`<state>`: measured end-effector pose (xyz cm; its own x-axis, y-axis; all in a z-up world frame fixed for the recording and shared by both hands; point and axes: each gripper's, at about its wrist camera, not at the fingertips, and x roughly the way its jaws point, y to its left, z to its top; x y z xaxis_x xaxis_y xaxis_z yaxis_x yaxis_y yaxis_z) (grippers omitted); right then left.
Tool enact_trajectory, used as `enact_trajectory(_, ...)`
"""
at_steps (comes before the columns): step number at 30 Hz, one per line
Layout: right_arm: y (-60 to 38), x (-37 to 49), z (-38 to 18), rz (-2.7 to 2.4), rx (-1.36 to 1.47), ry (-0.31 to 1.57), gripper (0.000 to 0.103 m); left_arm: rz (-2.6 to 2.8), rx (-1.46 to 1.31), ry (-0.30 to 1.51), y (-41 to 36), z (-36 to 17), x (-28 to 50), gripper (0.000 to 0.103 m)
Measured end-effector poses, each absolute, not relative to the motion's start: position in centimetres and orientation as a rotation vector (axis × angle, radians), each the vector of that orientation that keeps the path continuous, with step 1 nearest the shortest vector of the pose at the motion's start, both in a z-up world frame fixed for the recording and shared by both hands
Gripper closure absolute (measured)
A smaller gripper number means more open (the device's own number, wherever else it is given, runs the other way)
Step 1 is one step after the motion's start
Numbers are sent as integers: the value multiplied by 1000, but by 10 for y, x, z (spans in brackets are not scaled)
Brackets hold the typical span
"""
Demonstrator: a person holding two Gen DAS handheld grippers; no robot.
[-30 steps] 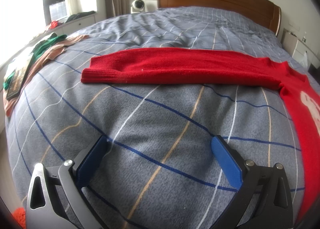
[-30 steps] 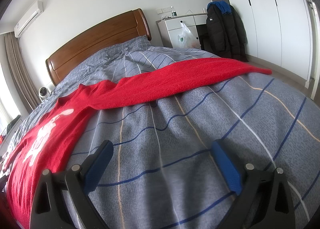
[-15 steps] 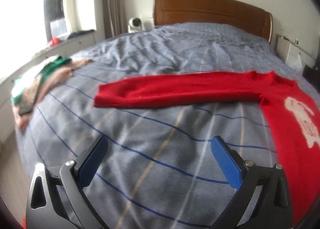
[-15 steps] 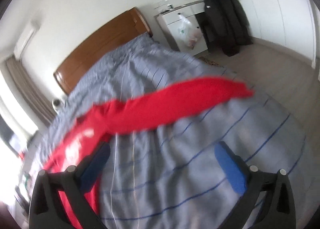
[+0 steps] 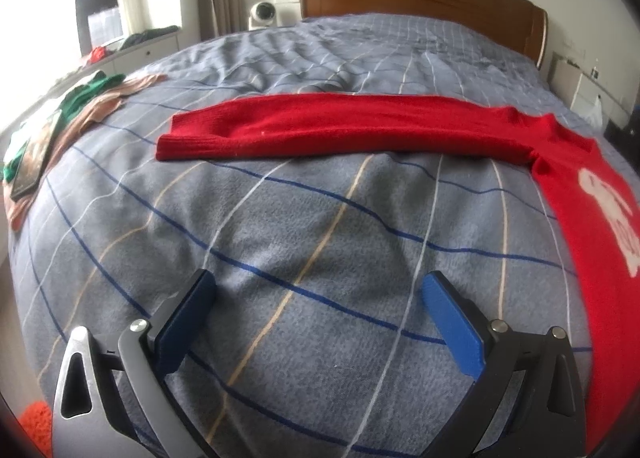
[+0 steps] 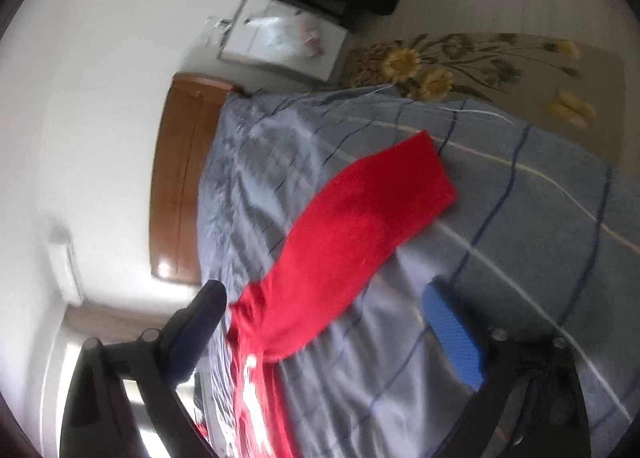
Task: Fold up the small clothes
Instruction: 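Grasp the other sleeve cuff with the right gripper and lift it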
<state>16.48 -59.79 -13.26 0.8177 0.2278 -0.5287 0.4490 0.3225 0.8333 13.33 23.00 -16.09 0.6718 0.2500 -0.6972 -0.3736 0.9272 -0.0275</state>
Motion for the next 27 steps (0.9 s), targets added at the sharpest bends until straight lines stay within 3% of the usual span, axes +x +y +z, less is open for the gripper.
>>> enact_trajectory(2, -605, 169, -136, -199, 1259, 618, 26, 355, -173, 754, 230, -161, 132, 0)
enact_trajectory(6, -617, 177, -146, -273, 1278, 570, 40, 364, -163, 752, 229, -161, 133, 0)
enact_trajectory(9, -619, 184, -153, -295, 1261, 606, 72, 372, -151, 753, 227, -163, 134, 0)
enact_trajectory(10, -619, 186, -155, -310, 1234, 640, 94, 375, -148, 752, 227, -164, 135, 0)
enact_trajectory(11, -619, 187, -154, -314, 1210, 653, 99, 376, -146, 751, 226, -164, 135, 0)
enact_trajectory(15, -594, 201, -100, -268, 1002, 616, 99, 378, -146, 746, 226, -164, 134, 0)
enact_trajectory(21, -461, 267, 29, 117, 676, 567, 99, 377, -147, 745, 226, -165, 133, 0)
enact_trajectory(27, -293, 324, 58, 407, 529, 634, 99, 376, -148, 741, 226, -165, 133, 0)
